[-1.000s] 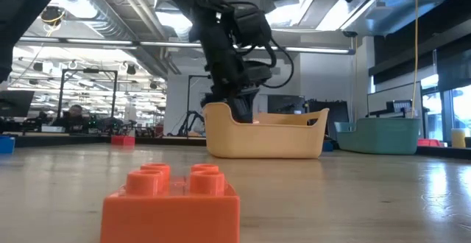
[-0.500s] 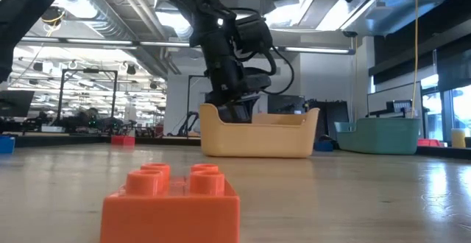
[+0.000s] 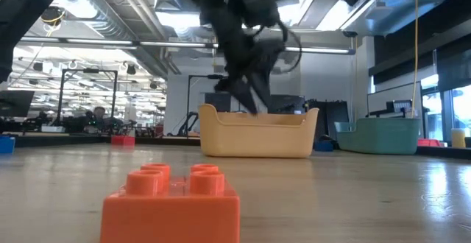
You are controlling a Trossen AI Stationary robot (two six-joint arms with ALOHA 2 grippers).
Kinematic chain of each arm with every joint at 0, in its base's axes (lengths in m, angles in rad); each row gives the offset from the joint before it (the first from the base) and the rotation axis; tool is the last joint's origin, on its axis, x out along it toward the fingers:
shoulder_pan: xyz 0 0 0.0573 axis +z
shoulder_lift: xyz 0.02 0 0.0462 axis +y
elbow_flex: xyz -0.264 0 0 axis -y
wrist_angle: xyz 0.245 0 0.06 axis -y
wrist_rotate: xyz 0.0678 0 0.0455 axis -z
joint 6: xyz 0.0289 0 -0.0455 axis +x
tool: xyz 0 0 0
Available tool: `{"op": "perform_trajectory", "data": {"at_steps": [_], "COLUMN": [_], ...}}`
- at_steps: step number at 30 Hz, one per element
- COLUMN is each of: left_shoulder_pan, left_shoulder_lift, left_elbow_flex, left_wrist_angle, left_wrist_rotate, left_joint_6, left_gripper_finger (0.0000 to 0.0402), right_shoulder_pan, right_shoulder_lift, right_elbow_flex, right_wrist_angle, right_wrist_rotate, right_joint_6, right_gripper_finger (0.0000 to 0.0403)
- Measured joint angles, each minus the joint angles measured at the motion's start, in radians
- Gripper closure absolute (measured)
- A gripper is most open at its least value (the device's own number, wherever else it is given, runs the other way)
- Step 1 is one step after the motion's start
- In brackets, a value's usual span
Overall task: Sort & place blocks by color
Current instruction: Put the red game piece into the gray bin
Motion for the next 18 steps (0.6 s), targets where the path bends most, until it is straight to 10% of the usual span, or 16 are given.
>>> {"op": "perform_trajectory", "data": {"at_steps": [8,18], "left_shoulder_pan": [0.041,0.266], "left_shoulder_lift": [-0.002,0.003], "left_elbow_flex": [0.273,0.338], "left_wrist_angle": [-0.269,-0.348], "left_wrist_rotate": [-0.178,-0.056], "left_joint_6": [0.053,-0.189], "left_gripper_finger": [0.0206,0.0205], "right_shoulder_pan": [-0.001,-0.001], "right_shoulder_lift": [0.0,0.0], "right_elbow_flex": [0.0,0.0], "right_wrist_angle": [0.049,0.107], "right_wrist_rotate": [0.312,0.387], "right_joint_6": [0.229,0.409], "right_gripper_finger": [0.0203,0.0203]}}
